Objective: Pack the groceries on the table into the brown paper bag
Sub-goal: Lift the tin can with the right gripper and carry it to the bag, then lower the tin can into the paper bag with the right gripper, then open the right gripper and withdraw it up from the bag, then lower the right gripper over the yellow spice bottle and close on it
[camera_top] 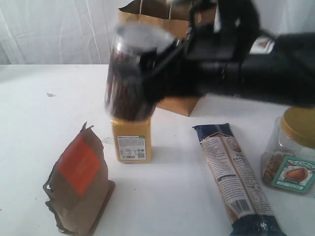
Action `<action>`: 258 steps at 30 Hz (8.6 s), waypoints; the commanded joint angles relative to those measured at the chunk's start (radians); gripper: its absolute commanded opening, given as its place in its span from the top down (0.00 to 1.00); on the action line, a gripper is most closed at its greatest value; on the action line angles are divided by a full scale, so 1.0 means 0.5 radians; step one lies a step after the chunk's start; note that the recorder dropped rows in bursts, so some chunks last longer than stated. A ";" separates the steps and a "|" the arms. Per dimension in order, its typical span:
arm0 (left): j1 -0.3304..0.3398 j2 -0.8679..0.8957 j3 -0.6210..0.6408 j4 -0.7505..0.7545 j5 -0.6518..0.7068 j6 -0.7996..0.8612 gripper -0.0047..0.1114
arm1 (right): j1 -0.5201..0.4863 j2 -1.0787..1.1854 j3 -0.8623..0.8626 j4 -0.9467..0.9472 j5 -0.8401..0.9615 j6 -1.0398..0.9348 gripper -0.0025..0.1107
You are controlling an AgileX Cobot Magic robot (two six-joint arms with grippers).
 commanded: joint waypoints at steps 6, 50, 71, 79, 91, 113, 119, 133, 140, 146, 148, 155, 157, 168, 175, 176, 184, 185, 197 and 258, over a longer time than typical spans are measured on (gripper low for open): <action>-0.012 -0.009 0.009 0.000 -0.002 0.000 0.96 | -0.180 -0.018 -0.012 0.200 -1.640 -0.001 0.83; -0.012 -0.009 0.009 0.000 -0.002 0.000 0.96 | -0.422 1.518 -1.082 0.164 -2.247 0.242 0.83; -0.012 -0.009 0.009 0.000 -0.002 0.000 0.96 | -0.508 1.583 -1.082 0.217 -2.370 0.063 0.83; -0.012 -0.009 0.009 0.000 -0.002 0.000 0.96 | -0.599 1.712 -1.134 0.043 -2.312 0.537 0.83; -0.012 -0.009 0.009 0.000 -0.002 0.000 0.96 | -0.641 1.905 -1.431 -0.179 -1.912 0.538 0.83; -0.012 -0.009 0.009 0.000 -0.002 0.000 0.96 | -0.680 1.893 -1.427 -0.170 -1.425 0.182 0.70; -0.012 -0.009 0.009 0.000 -0.002 0.000 0.96 | -0.680 1.873 -1.427 -0.161 -1.425 0.182 0.70; -0.012 -0.009 0.009 0.000 -0.002 0.000 0.96 | -0.680 1.830 -1.427 -0.162 -1.135 0.169 0.70; -0.012 -0.009 0.009 0.000 -0.002 0.000 0.96 | -0.680 1.830 -1.427 -0.162 -0.967 0.169 0.48; -0.012 -0.009 0.009 0.000 -0.002 0.000 0.96 | -0.680 1.830 -1.427 -0.162 -0.881 0.169 0.38; -0.012 -0.009 0.009 0.000 -0.002 0.000 0.96 | -0.680 1.830 -1.427 -0.162 -0.795 0.169 0.38; -0.012 -0.009 0.009 0.000 -0.002 0.000 0.96 | -0.680 1.787 -1.427 -0.184 -0.792 0.169 0.36; -0.012 -0.009 0.009 0.000 -0.002 0.000 0.96 | -0.680 1.750 -1.427 -0.184 -0.763 0.166 0.33; -0.012 -0.009 0.009 0.000 -0.002 0.000 0.96 | -0.680 1.659 -1.427 -0.184 -0.514 0.166 0.25; -0.012 -0.009 0.009 0.000 -0.002 0.000 0.96 | -0.680 1.659 -1.427 -0.184 -0.484 0.166 0.25; -0.012 -0.009 0.009 0.000 -0.002 0.000 0.96 | -0.680 1.659 -1.427 -0.184 -0.524 0.166 0.25; -0.012 -0.009 0.009 0.000 -0.002 0.000 0.96 | -0.680 1.576 -1.427 -0.180 -0.420 0.169 0.25; -0.012 -0.009 0.009 0.000 -0.002 0.000 0.96 | -0.680 1.547 -1.427 -0.180 -0.361 0.169 0.25; -0.012 -0.009 0.009 0.000 -0.002 0.000 0.96 | -0.680 1.160 -1.427 -0.207 0.494 0.169 0.25; -0.012 -0.009 0.009 0.000 -0.002 0.000 0.96 | -0.373 1.725 -1.419 -0.591 1.526 -0.759 0.22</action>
